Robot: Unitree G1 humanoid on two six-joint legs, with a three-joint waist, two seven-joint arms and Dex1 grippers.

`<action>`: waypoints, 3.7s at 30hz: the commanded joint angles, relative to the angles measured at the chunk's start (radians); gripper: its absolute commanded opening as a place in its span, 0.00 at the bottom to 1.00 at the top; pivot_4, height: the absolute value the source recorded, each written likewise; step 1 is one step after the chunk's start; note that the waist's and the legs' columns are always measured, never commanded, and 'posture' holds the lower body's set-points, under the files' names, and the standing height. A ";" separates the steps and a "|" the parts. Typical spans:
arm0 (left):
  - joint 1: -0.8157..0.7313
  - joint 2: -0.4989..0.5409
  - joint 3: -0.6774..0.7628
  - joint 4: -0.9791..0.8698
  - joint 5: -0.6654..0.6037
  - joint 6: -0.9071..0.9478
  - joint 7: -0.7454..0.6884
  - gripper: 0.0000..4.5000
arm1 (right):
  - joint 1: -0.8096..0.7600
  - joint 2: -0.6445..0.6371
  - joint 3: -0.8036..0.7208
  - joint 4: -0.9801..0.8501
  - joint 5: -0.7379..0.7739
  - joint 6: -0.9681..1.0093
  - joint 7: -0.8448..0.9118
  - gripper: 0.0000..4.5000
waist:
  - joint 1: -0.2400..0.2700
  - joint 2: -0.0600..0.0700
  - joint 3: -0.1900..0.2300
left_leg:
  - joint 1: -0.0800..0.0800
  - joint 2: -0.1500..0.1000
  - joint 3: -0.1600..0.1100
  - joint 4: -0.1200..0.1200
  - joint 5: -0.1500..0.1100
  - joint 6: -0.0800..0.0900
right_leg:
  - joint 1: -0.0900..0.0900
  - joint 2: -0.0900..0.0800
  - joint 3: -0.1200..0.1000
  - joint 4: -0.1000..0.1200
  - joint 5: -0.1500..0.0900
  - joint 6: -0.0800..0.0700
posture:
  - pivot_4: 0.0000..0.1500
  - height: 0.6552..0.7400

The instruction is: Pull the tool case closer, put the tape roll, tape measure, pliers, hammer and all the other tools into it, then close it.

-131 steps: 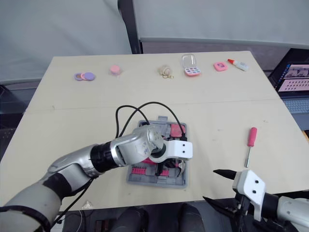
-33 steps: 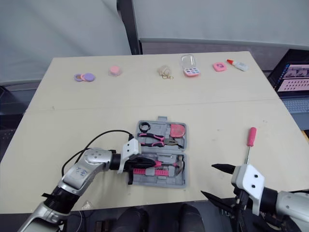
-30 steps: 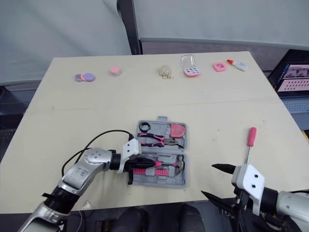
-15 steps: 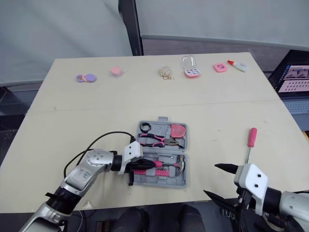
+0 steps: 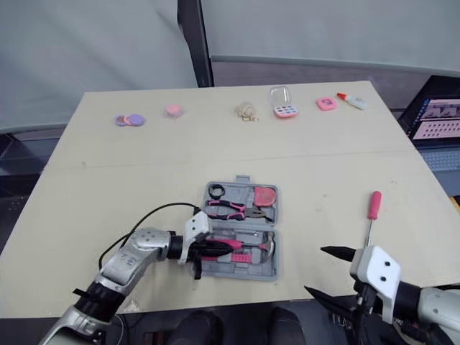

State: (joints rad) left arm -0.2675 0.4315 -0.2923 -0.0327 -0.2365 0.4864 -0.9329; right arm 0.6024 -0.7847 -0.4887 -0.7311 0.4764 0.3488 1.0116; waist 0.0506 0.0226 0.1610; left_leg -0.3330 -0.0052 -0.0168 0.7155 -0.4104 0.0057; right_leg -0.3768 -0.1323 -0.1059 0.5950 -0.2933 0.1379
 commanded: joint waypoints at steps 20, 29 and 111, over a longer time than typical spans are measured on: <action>-0.072 -0.035 -0.039 0.112 0.085 -0.155 0.011 0.01 | -0.006 -0.002 -0.038 -0.035 0.046 0.003 0.005 1.00 | 0.001 0.000 0.000 | 0.000 0.000 0.002 0.000 0.000 0.000 | 0.000 0.000 -0.001 -0.001 0.000 0.000 | 1.00 1.00; -0.063 -0.038 -0.053 0.140 0.118 -0.193 0.013 0.01 | -0.023 0.011 -0.037 -0.058 0.094 0.025 -0.031 1.00 | 0.001 0.000 0.000 | 0.000 0.000 0.002 0.000 0.000 0.000 | 0.000 0.000 -0.001 -0.001 0.000 0.000 | 1.00 1.00; 0.893 0.223 0.874 -0.328 -0.259 -0.292 -0.200 0.74 | -0.093 0.068 0.145 0.096 0.002 -0.048 -0.047 1.00 | -0.024 -0.002 0.011 | 0.010 0.006 0.001 -0.018 -0.001 -0.001 | 0.001 -0.004 0.003 -0.011 -0.004 -0.007 | 1.00 1.00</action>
State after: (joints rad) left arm 0.5891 0.6716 0.5398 -0.3652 -0.4871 0.2554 -1.1098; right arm 0.5056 -0.7226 -0.3490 -0.6287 0.4741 0.3233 0.9611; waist 0.0266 0.0202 0.1716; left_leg -0.3226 0.0007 -0.0161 0.6981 -0.4118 0.0046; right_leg -0.3754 -0.1366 -0.1020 0.5843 -0.2976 0.1310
